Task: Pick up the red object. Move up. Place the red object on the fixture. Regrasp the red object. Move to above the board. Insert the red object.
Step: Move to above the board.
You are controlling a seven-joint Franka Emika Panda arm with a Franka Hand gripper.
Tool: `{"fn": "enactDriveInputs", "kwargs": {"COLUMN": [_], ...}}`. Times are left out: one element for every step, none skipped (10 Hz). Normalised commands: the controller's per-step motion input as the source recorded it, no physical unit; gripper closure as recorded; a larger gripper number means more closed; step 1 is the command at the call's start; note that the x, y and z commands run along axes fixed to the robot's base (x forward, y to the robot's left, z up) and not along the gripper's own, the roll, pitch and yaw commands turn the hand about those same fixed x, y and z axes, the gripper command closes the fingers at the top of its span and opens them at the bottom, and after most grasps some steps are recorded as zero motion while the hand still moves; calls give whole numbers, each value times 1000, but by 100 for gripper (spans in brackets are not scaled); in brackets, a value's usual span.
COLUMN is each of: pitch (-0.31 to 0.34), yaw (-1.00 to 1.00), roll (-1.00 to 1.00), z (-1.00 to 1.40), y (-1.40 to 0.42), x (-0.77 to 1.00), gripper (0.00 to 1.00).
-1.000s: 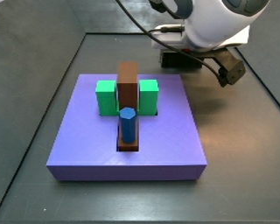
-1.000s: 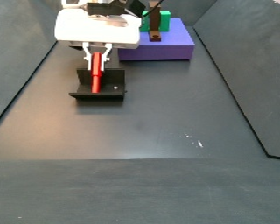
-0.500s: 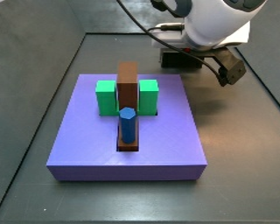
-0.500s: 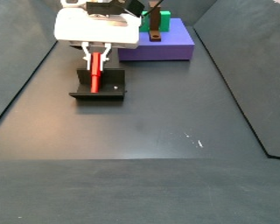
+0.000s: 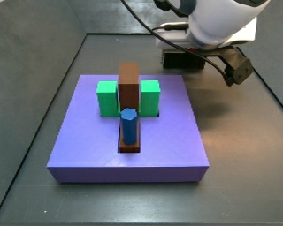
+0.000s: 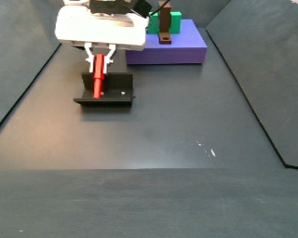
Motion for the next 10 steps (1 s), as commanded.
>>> {"fn": "enactDriveInputs", "kwargs": {"pitch": [0, -33, -30, -43, -19, 9, 7, 40, 58, 180], "yaw": [0, 11, -14, -25, -30, -37, -32, -30, -20, -69], "roll": [0, -26, -98, -78, -62, -35, -7, -17, -17, -1000], "z": [1400, 1400, 1400, 1400, 1400, 1400, 1400, 1400, 611, 256], "y": [0, -2, 23, 36, 25, 30, 28, 16, 8, -1400], "x": [0, 19, 4, -2, 3, -4, -2, -14, 6, -1053], "gripper": [100, 100, 100, 100, 100, 100, 100, 100, 100, 100]}}
